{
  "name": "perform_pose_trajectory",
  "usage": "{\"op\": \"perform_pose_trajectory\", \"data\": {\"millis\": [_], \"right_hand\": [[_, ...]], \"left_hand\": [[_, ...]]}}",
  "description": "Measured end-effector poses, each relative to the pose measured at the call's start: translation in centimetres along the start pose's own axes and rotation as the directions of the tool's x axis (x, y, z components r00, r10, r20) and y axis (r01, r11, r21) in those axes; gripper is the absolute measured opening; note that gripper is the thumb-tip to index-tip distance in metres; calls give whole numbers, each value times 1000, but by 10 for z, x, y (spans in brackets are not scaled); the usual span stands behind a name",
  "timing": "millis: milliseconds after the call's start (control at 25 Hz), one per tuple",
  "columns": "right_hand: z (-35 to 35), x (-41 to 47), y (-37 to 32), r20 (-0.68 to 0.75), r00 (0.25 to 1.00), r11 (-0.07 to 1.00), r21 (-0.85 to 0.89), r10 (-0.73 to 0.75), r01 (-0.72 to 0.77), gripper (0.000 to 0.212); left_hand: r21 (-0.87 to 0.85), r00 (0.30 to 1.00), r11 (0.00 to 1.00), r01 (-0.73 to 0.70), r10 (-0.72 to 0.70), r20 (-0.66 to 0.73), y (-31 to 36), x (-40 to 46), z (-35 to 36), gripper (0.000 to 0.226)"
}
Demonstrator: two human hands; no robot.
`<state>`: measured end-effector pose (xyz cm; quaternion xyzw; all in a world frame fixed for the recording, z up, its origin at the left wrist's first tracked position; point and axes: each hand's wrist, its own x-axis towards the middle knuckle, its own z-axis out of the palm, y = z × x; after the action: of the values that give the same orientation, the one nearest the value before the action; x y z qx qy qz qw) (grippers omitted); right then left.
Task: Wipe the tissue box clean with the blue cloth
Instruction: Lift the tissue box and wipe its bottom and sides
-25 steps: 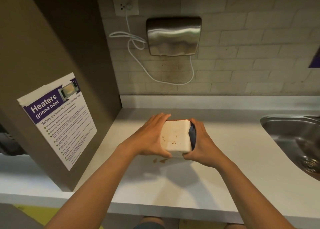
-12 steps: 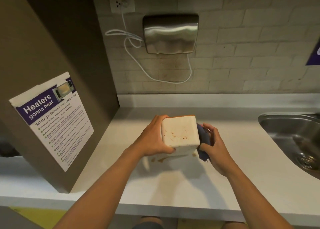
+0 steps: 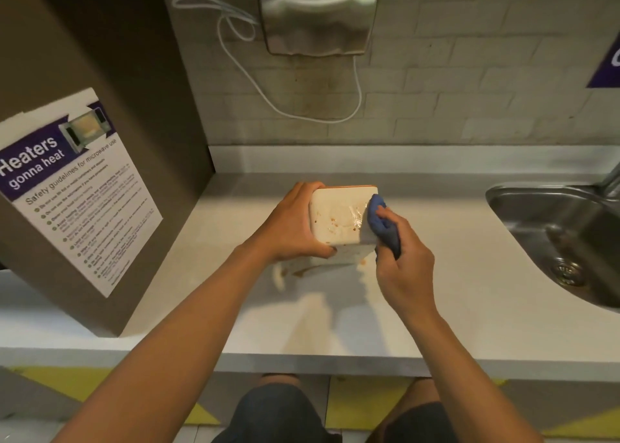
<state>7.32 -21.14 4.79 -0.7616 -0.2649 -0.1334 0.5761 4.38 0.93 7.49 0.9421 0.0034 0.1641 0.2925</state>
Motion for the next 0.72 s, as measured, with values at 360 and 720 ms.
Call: {"op": "perform_pose_trajectory", "data": {"millis": [360, 720], "right_hand": [[12, 21, -4, 95, 994, 945, -319, -49, 77, 48], [9, -9, -6, 74, 991, 905, -404, -111, 131, 52]], "left_hand": [[-3, 1000, 1000, -14, 14, 6, 1, 3, 2, 106], [1, 1000, 1000, -22, 22, 15, 1, 5, 1, 103]]}}
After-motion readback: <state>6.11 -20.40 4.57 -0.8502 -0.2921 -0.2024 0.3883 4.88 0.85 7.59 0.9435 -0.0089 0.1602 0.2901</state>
